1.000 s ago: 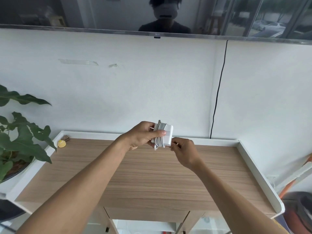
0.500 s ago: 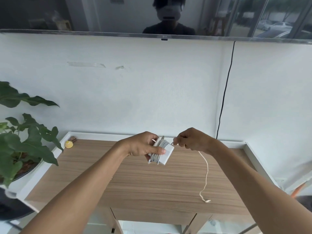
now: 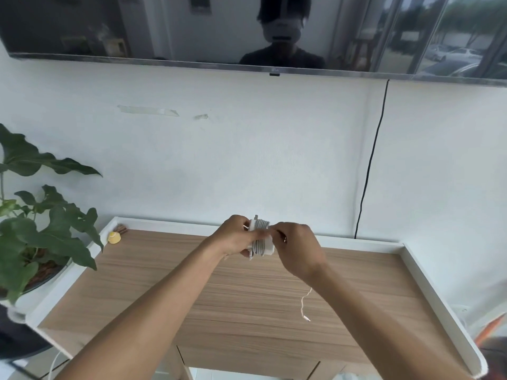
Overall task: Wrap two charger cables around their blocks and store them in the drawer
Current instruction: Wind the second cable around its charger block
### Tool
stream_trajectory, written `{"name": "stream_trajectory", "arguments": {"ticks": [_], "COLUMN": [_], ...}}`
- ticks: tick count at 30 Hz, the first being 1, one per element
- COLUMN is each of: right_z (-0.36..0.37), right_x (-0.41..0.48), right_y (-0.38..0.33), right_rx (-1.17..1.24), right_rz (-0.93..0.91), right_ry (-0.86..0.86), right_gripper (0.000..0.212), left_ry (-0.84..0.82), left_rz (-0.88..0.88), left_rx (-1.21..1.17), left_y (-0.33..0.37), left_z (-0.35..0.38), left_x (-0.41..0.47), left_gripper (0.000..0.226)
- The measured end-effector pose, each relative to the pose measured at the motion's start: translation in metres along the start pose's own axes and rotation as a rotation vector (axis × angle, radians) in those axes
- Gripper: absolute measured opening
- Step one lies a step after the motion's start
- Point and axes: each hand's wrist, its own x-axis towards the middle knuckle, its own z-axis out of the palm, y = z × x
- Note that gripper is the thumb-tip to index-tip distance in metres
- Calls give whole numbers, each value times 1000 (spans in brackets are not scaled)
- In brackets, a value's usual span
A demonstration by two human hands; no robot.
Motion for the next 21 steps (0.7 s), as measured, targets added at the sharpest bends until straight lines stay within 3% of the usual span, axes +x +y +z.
{"name": "stream_trajectory", "arguments": {"ticks": [3, 11, 21], "right_z": [10, 4, 4], "right_x": [-9, -14, -19], "right_y": [0, 11, 12], "right_rx": [-1, 80, 35], "right_rz": [-46, -109, -160], "right_ry": [101, 205, 240], "right_gripper": [22, 18, 18], "left_ry": [-14, -296, -100], "left_rz": [-80, -185, -209], "left_rx": [-154, -404, -420], "left_y": [-1, 1, 9], "left_z": [5, 4, 10], "left_x": [6, 8, 13], "left_gripper": [25, 22, 24]}}
